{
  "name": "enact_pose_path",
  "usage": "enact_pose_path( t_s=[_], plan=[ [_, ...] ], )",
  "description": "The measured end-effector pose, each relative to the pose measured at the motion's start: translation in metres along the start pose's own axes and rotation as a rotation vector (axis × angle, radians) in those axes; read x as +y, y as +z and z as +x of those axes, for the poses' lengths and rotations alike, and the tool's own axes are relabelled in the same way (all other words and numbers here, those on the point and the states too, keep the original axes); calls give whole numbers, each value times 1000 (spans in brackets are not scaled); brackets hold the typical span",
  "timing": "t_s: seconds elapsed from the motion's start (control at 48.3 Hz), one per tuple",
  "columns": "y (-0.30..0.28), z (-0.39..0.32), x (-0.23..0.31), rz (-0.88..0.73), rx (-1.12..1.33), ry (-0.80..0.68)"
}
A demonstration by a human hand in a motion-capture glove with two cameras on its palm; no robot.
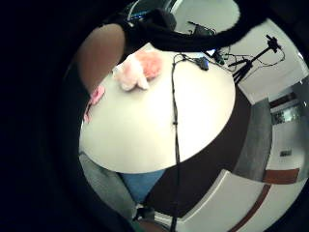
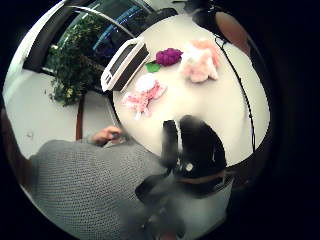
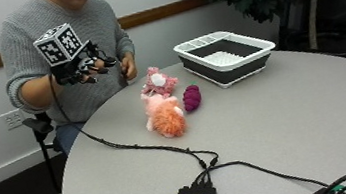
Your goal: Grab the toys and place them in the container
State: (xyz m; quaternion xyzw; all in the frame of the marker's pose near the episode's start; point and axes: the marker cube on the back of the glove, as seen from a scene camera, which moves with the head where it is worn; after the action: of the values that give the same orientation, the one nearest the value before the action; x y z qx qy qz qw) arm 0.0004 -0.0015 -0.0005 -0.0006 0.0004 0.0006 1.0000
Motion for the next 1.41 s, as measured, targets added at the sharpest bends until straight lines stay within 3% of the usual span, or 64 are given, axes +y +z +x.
enact_pose_path(
  t_s=[0.6, 0.745, 0.91, 1.034, 1.2, 1.407],
  plan=[
    [6, -3, -31, -39, 17, 1],
    [15, -12, -82, -56, 19, -36],
    [22, -10, -187, -117, 57, -47],
    [28, -9, -217, -143, 70, -50],
    [75, 0, -215, -255, 96, 13],
    [175, 15, -177, -526, 161, 142]
  ],
)
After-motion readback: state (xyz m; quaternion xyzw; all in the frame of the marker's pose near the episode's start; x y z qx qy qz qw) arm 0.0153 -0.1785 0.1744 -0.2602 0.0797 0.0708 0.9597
